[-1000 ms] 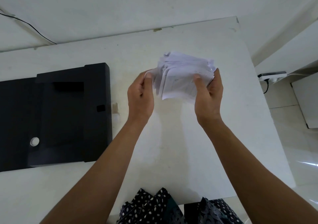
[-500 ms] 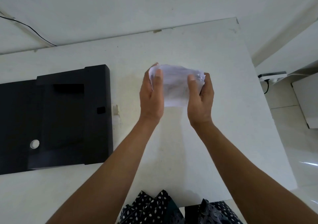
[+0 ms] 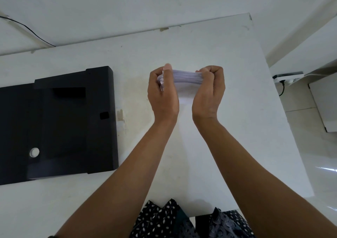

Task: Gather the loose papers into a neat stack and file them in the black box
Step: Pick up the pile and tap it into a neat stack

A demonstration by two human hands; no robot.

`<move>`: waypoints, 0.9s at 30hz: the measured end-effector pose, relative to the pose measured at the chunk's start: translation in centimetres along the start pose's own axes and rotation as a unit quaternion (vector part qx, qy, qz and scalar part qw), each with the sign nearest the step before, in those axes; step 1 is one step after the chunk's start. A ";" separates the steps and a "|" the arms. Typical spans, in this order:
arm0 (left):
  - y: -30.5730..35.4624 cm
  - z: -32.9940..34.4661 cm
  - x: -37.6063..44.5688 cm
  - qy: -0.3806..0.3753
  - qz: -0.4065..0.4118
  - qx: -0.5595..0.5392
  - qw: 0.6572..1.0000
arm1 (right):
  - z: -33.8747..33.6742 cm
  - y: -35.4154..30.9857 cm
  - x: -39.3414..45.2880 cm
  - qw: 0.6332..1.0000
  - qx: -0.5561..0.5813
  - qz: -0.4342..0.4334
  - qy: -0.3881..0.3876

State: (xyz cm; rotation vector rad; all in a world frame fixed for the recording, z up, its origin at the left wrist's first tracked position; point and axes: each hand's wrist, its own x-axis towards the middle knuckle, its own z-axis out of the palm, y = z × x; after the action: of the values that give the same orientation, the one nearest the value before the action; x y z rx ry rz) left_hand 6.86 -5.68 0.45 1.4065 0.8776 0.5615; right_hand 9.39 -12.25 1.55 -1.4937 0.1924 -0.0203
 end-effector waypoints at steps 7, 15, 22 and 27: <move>0.9 0.2 0.1 -0.036 0.027 0.020 0.999 | -3.2 1.4 -1.1 0.981 -0.085 -0.092 -0.146; -1.6 -2.1 -0.7 -0.150 0.043 0.013 0.988 | -4.7 3.8 0.0 0.974 -0.184 -0.060 -0.114; -4.5 -3.7 -0.5 -0.163 0.137 0.187 0.959 | -4.4 3.2 -0.1 0.970 -0.181 -0.060 -0.147; -3.9 -3.3 -1.2 -0.151 0.163 0.139 0.965 | -4.4 2.5 -0.6 0.973 -0.154 -0.119 -0.125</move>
State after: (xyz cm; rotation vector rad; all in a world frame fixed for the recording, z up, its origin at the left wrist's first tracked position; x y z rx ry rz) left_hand 2.88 -5.10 -2.98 1.8555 0.4924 0.4624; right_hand 7.94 -16.35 -1.15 -1.8049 -0.1958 0.0060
